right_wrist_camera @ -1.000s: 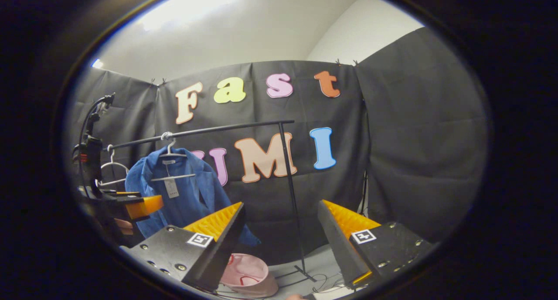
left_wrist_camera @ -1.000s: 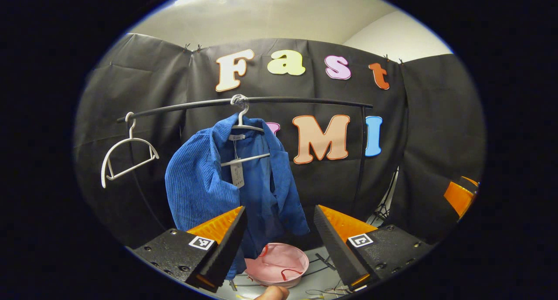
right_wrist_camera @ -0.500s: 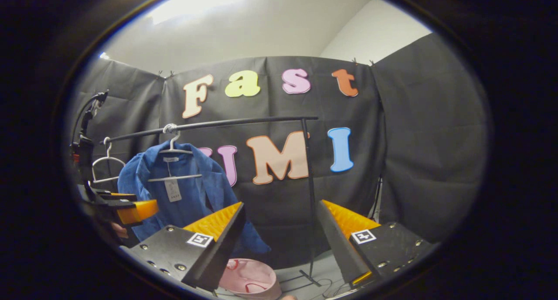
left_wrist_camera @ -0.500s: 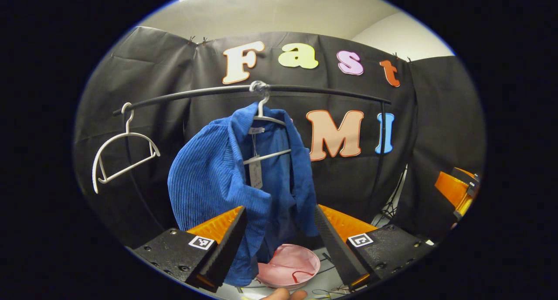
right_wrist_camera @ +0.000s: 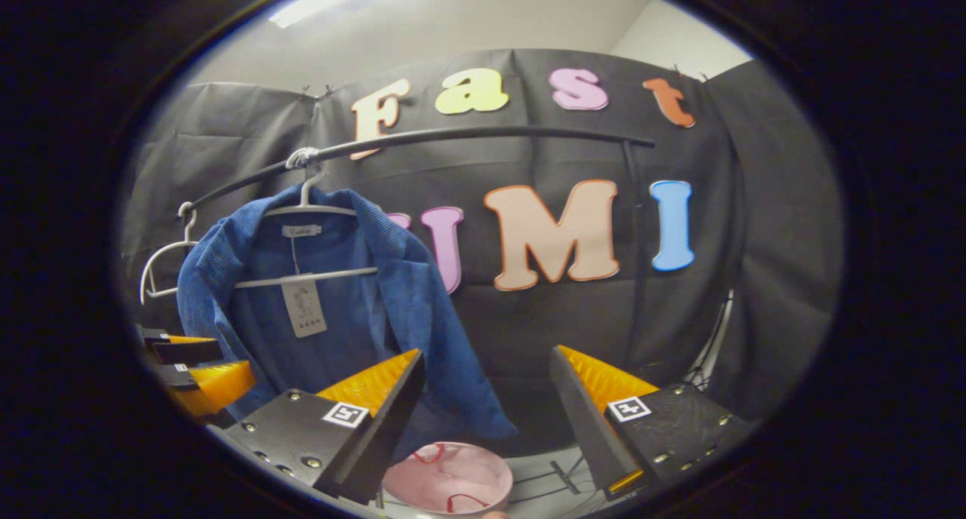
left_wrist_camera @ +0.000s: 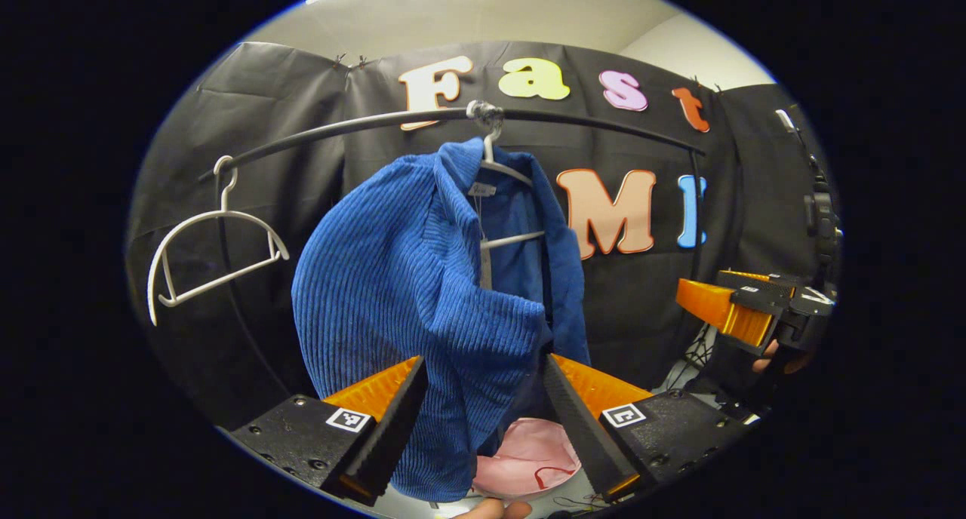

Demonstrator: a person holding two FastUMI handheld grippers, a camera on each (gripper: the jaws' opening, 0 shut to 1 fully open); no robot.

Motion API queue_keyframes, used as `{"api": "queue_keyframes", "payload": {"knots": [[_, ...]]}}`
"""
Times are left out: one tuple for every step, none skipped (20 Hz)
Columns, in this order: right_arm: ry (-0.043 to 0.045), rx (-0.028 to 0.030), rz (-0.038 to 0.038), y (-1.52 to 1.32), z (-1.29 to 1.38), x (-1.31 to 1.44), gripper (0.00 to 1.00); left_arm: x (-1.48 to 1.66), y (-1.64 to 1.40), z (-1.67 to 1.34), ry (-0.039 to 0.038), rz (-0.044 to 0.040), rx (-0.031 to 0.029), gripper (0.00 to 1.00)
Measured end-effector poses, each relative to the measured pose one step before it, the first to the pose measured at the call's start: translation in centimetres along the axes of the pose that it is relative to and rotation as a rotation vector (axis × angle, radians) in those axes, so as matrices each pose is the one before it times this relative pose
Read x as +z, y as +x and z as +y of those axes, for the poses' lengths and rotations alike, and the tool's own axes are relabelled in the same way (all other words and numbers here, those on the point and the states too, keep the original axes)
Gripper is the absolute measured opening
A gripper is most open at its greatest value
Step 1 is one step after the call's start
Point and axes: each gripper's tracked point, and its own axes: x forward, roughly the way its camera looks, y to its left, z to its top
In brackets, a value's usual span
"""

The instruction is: Grasp the clothes on the hanger with both hands and then place them into the laundry hamper below.

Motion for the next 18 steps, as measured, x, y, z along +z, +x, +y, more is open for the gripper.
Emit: {"api": "queue_keyframes", "payload": {"knots": [[0.00193,0.0374,0.01882,1.377,0.547,-0.556,0.97,0.014,0.42,0.599,0.00046,0.00303,0.05294,0.96],[0.01011,0.04033,0.02432,1.253,0.492,-0.59,0.99,-0.115,0.317,0.252,-0.00266,0.01165,0.04832,0.98],[0.01704,0.04512,0.01754,1.161,0.715,-0.333,0.99,0.256,0.483,0.313,-0.00081,-0.00579,0.04888,0.96],[0.01314,0.03235,0.00112,1.141,0.434,0.082,0.95,0.235,0.591,0.669,0.01071,-0.00001,0.06209,0.95],[0.00741,0.02501,-0.00311,1.208,0.142,0.079,0.99,0.605,0.56,0.785,0.00324,-0.01852,0.05815,0.95],[0.00604,0.02911,-0.00197,1.524,0.278,0.051,0.99,0.469,0.624,0.688,0.00184,-0.01989,0.05479,0.95],[0.00408,0.02615,0.00435,1.354,0.452,-0.08,0.99,0.358,0.477,0.682,0.00458,-0.02636,0.05331,0.99],[0.00364,0.02293,0.00659,1.124,0.337,-0.158,0.95,0.02,0.503,0.492,0.00688,-0.00615,0.04275,0.97],[-0.00119,0.01818,0.00561,1.239,0.355,-0.044,0.95,-0.189,0.506,0.146,0.00443,0.00711,0.02924,0.97],[-0.00414,0.01394,-0.00396,0.962,0.416,0.16,0.99,-0.021,0.514,0.102,0.00346,0.00473,0.01942,0.96],[-0.00188,0.01158,-0.00467,0.997,0.343,0.289,0.94,-0.235,0.067,0.348,0.00012,0.00587,0.01773,0.94],[0.0017,0.01267,-0.0046,0.799,0.458,0.456,0.99,0.102,0.376,0.417,-0.00945,-0.00284,0.01514,0.92],[-0.00278,0.01086,-0.00637,0.852,0.443,0.416,0.99,0.354,0.27,0.291,-0.01246,0.00291,0.00492,0.93],[-0.0062,0.00725,-0.00821,0.521,0.372,0.224,1.0,0.105,0.28,0.28,-0.0103,0.00076,0.00045,0.87],[-0.00935,0.00408,-0.00722,0.656,0.318,0.24,1.0,-0.112,0.216,0.446,-0.00433,0.00262,0.01853,0.88],[-0.00947,0.00206,-0.00416,0.696,0.253,0.226,0.99,-0.062,0.242,0.441,-0.00059,0.00145,0.01872,0.82],[-0.00616,0.00331,-0.00573,0.596,0.295,0.229,0.99,0.088,0.198,-0.075,-0.00396,-0.00566,0.00132,0.79],[-0.0065,0.00108,-0.00538,0.555,0.231,0.23,1.0,0.146,0.374,-0.139,-0.00137,-0.00641,-0.00423,0.69]]}}
